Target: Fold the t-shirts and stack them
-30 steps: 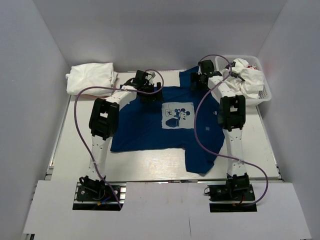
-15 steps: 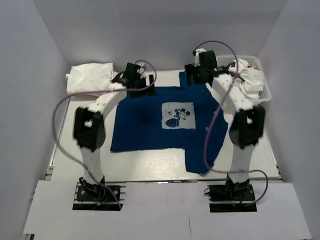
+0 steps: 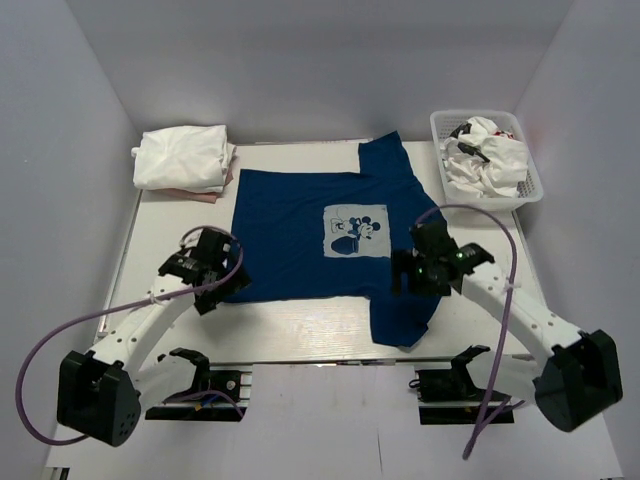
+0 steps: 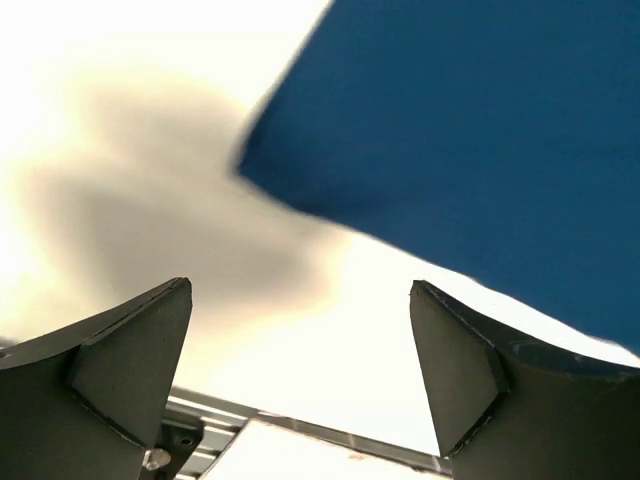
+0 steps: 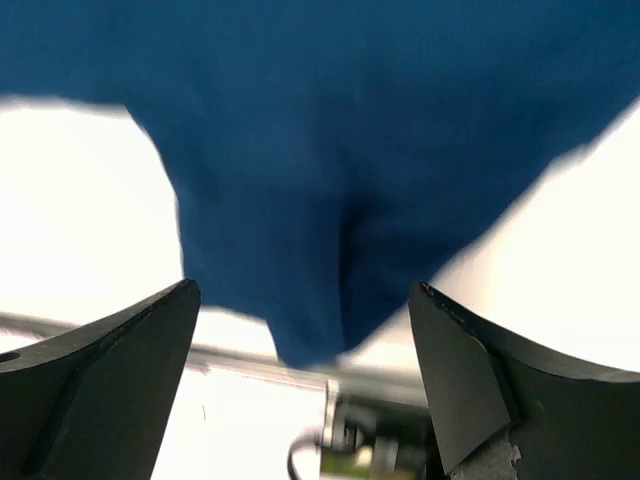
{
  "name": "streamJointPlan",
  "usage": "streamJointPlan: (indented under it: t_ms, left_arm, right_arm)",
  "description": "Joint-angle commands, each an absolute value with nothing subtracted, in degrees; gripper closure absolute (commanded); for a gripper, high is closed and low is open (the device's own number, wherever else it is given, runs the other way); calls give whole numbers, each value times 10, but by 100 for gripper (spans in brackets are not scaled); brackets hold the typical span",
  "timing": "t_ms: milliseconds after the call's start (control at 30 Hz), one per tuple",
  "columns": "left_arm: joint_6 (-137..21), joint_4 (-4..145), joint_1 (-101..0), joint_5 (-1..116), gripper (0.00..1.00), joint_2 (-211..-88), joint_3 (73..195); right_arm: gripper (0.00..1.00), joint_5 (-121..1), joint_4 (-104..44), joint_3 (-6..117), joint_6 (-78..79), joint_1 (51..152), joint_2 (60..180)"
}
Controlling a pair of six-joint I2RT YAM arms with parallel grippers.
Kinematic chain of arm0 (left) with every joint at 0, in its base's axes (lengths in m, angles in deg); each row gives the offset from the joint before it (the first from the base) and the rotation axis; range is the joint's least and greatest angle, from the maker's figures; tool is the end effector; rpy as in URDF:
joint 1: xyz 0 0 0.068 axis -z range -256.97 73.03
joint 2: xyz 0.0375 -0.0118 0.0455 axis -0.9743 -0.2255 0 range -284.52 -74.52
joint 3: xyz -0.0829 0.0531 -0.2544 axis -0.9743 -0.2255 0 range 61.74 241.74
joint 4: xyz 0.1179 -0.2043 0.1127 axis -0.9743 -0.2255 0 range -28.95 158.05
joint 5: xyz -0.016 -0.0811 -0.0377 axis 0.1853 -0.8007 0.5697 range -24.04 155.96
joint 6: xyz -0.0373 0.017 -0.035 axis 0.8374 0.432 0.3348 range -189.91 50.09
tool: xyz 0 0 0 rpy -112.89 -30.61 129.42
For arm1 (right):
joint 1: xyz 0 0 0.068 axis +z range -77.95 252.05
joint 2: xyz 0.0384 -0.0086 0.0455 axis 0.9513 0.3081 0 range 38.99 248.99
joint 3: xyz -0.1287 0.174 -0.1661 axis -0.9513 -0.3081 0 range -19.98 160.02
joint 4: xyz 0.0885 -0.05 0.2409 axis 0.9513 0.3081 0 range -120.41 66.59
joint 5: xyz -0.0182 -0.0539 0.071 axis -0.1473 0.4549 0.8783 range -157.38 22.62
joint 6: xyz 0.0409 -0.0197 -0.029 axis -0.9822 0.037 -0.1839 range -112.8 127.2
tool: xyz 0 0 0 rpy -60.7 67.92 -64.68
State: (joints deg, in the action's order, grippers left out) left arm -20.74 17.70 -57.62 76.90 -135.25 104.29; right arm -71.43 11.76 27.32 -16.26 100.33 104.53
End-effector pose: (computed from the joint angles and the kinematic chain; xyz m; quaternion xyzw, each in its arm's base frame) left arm 0.1742 -0.0540 0.2230 -0.2688 0.9405 -0.0270 0.2059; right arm 0.1918 0.1002 0.2389 -0.0316 0.9657 0.0806 0.2446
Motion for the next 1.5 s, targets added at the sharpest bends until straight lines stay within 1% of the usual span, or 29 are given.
streamJointPlan:
  t_ms: [0,100,267,400,433,500,533,567,633,700,767,800,833,867,933,967,1000,1033,1067,1100,1200,1300,1467]
  left_arm:
    - [-120,161,-590,806,0,-1325,1014]
    - [-100,192,-604,811,0,-1337,1001]
    - [-88,211,-625,806,0,-1403,989]
    - [-88,237,-639,800,13,-1409,973]
    - [-88,238,-644,795,21,-1409,968]
    - [-88,264,-649,782,28,-1404,950]
    - [-88,273,-649,777,36,-1404,943]
    - [-88,280,-649,765,41,-1404,937]
    - [-82,292,-655,765,50,-1404,929]
    - [-82,307,-655,765,53,-1404,914]
    - [-82,312,-660,770,63,-1404,908]
    - [-82,312,-660,770,70,-1410,908]
    - [-82,312,-660,770,89,-1411,908]
    - [-77,312,-660,770,98,-1411,908]
    - [-77,312,-660,765,100,-1411,908]
    - [-77,312,-660,765,100,-1404,908]
    - [-77,312,-660,765,100,-1397,908]
    - [-77,303,-660,765,100,-1392,908]
    - [-77,295,-660,765,100,-1392,914]
    - [-77,287,-660,772,100,-1376,914]
    - [-77,260,-660,786,100,-1354,920]
    - [-77,232,-660,786,100,-1332,920]
    - [-72,181,-660,792,100,-1289,920]
  right_arm:
    - [10,-693,199,241,-237,1032,994]
    - [10,-703,221,205,-258,1048,986]
    - [10,-707,164,168,-273,1057,1007]
    - [10,-689,141,155,-273,1068,1036]
    - [12,-680,136,145,-274,1070,1038]
    - [12,-657,133,135,-279,1079,1045]
    - [13,-652,133,136,-280,1083,1045]
    - [13,-649,133,134,-279,1084,1044]
    - [16,-641,146,133,-281,1091,1044]
    - [16,-640,151,133,-288,1096,1045]
    - [16,-641,155,128,-295,1103,1045]
    - [16,-641,154,128,-294,1105,1047]
    - [16,-644,155,128,-298,1106,1052]
    - [16,-644,153,129,-301,1108,1054]
    - [24,-646,140,123,-302,1111,1066]
    - [33,-647,135,121,-302,1113,1071]
    - [51,-648,133,118,-302,1113,1081]
    - [60,-648,133,118,-303,1114,1083]
    - [67,-650,131,118,-303,1115,1086]
    - [78,-651,133,121,-305,1116,1084]
    - [100,-640,134,117,-310,1120,1071]
    - [100,-589,150,108,-329,1129,1045]
    - [100,-568,220,121,-357,1150,986]
